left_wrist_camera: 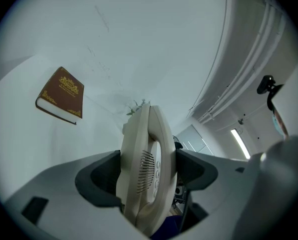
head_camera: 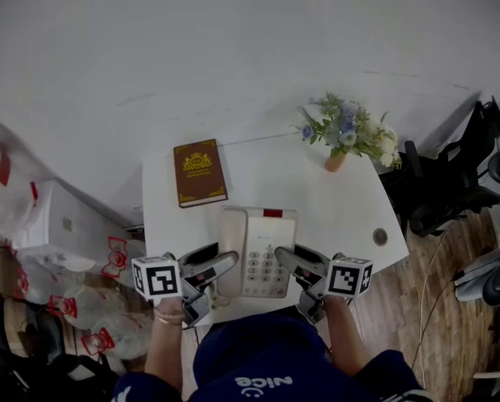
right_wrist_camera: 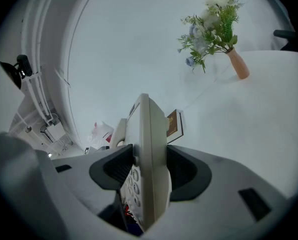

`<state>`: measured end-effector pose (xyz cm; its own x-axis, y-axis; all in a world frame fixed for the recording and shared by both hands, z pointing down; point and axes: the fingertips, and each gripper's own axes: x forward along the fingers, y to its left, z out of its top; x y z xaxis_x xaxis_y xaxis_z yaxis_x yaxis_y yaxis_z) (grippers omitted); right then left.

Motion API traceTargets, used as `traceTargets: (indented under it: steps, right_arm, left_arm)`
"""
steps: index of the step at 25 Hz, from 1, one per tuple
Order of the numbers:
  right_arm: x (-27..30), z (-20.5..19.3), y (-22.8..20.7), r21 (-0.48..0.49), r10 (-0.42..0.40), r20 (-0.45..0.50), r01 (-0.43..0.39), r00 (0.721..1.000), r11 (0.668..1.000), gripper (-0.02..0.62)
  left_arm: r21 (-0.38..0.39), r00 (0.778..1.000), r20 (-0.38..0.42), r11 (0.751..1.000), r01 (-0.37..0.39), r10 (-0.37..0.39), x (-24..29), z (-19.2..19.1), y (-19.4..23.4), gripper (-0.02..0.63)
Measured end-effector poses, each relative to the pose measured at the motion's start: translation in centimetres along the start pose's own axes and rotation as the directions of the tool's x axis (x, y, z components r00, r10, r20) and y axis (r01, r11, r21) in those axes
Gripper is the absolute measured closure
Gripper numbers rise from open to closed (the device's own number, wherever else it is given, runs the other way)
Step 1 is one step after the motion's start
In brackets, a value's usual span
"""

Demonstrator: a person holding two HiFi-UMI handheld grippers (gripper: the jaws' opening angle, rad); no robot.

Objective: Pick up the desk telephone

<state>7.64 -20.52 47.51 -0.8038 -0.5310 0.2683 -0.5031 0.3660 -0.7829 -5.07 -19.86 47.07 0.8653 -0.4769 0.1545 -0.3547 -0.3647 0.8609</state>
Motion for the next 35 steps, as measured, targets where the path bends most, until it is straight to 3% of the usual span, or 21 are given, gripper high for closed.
traceTargets:
  steps: [7,18,35]
  right_arm:
    - [0.1,1.9,2.8,-0.044,0.061,0.035,-0.059,0.998,0.997,0.366]
    - [0.7,4.5,6.1,-0.172,0.105,0.058,-0.094,0.993,0.981,0.367]
    - [0.2,7.5,11.5,-0.327,0.196,0.153,-0.137,0.969,0.935,0.367]
  left_arm:
    - [0.1,0.998,0.056,0.995,0.013,-0.018,-0.9,2.4,-3.0,0.247]
    - [0.177,0.986,0.149,0.983,0.054,-0.081,-2.3,4.5,-4.8,0.247]
    - [0.304,0.971,0.201,0.951,0.061,-0.126,-4.7,7.0,-9.2,0.248]
